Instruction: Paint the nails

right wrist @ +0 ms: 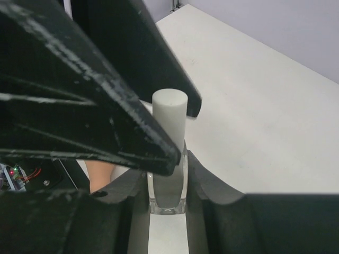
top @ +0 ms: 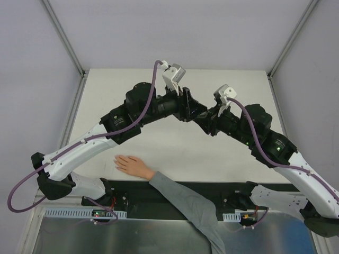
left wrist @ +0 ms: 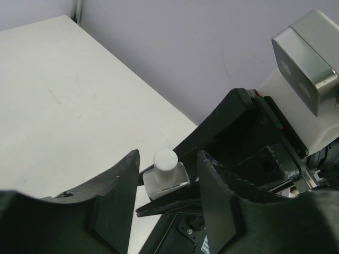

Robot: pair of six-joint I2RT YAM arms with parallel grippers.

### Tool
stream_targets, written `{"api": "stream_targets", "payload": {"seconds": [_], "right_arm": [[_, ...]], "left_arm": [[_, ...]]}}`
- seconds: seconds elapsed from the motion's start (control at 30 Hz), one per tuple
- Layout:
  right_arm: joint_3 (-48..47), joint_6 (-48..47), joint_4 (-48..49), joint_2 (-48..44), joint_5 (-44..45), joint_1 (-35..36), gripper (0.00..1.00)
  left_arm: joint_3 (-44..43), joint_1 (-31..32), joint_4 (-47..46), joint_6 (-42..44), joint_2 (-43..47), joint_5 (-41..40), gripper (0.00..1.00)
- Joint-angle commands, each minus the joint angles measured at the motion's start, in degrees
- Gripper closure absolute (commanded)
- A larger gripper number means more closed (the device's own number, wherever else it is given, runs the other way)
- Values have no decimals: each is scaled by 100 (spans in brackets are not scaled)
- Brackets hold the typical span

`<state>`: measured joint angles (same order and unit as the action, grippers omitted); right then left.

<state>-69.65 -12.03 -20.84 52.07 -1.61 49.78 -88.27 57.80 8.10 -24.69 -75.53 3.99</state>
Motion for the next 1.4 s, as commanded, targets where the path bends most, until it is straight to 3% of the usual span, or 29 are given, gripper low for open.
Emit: {"api": "stream_targets", "payload": {"seconds": [0.0,0.07,0.1,0.13,0.2,0.27,0.37,0.4,0.43,0.47,0.53,0.67,0.7,0.73,0.77,0.87,0.9,1.0,1.1,1.23,1.37], "right_arm": [[-190,96,159,-232,292,67,100],[-198,113,159,-285,240,93,100],[-181,139,151,-355,231,102,100],[-163,148,150,-417,222,102,100],[-67,140,177,-662,126,102,100],[56,70,334,-873,-627,93,100],[530,24,1191,-1340,-4152,-3,100],[592,983,1649,-1236,-5921,-21,100],[619,1653,2802,-1139,-6261,-30,100],[636,2078,3109,-1086,-6412,-4,100],[785,2162,3087,-1243,-6099,23,100],[514,1249,1858,-1191,-5500,-21,100],[435,1064,1647,-1130,-5352,-21,100],[269,723,1227,-1007,-5211,-21,100],[180,537,970,-954,-5018,-30,100],[-154,-44,135,-674,-3921,-12,100],[-241,-106,-24,-603,-3065,-21,100],[-418,-177,-341,-321,-1621,23,100],[-427,-124,-254,-172,-871,40,100],[-629,25,-306,74,-569,58,100],[-690,113,-324,215,-376,76,100]], "left_arm": [[-173,144,-98,-194,-23,145,64],[-147,135,-98,-264,-58,434,76],[-155,144,-107,-273,-67,601,95],[-173,144,-107,-291,-76,742,100],[-164,126,-194,-213,-59,1575,100],[-173,109,-212,86,20,2591,100],[151,3,-553,350,345,3840,100],[448,-93,-746,333,450,4038,100],[564,-137,-1096,220,643,4153,100],[652,-164,-1239,167,697,4371,100],[758,-208,-1337,104,759,4391,100],[776,-313,-1197,8,715,4111,100],[767,-357,-1144,-44,715,3988,93],[750,-488,-961,-45,741,3848,68],[741,-541,-846,-54,767,3690,57],[732,-770,-495,8,995,2856,32],[723,-762,-406,86,1118,2592,29],[662,-770,-247,78,1189,1677,25],[565,-770,-203,-35,1120,1149,25],[425,-762,-107,-203,917,727,36],[188,-718,-28,-335,610,744,36]]}}
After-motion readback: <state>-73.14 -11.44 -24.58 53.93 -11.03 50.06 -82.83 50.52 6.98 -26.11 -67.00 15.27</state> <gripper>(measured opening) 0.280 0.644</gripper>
